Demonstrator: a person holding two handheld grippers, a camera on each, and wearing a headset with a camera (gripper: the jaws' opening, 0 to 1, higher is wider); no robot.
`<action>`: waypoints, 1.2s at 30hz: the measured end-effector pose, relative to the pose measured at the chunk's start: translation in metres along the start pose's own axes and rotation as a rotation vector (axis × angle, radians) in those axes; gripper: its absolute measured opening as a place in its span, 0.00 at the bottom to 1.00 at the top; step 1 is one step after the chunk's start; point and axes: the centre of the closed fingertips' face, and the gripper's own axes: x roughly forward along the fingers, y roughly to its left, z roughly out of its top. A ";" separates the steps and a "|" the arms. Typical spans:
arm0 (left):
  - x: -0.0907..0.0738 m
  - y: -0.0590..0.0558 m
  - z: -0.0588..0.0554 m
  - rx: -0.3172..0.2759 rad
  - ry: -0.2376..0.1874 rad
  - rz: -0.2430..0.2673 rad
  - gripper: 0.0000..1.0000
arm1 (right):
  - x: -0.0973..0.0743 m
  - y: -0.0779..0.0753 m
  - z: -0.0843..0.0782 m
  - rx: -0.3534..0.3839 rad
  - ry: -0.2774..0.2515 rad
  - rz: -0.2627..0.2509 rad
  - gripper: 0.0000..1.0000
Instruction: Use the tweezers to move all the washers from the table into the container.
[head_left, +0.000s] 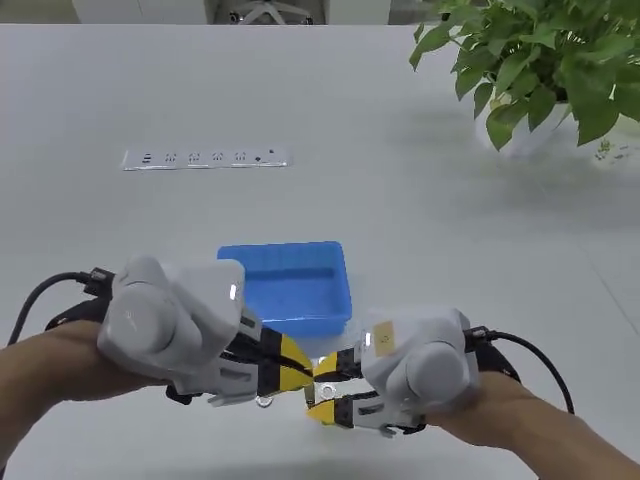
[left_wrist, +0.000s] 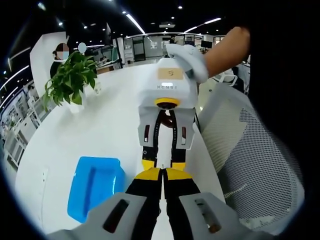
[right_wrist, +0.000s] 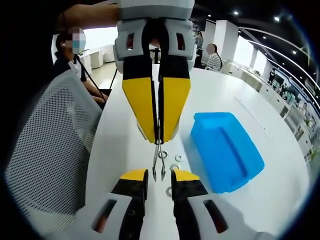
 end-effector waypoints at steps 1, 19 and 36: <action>0.001 0.001 0.001 0.002 -0.001 0.000 0.04 | -0.001 -0.001 -0.001 0.004 0.001 -0.003 0.20; 0.010 0.011 0.003 0.011 -0.010 -0.002 0.04 | -0.015 -0.009 -0.017 0.044 0.009 -0.044 0.21; 0.018 0.015 0.001 0.009 -0.016 -0.016 0.04 | -0.015 -0.013 -0.022 0.064 0.006 -0.056 0.21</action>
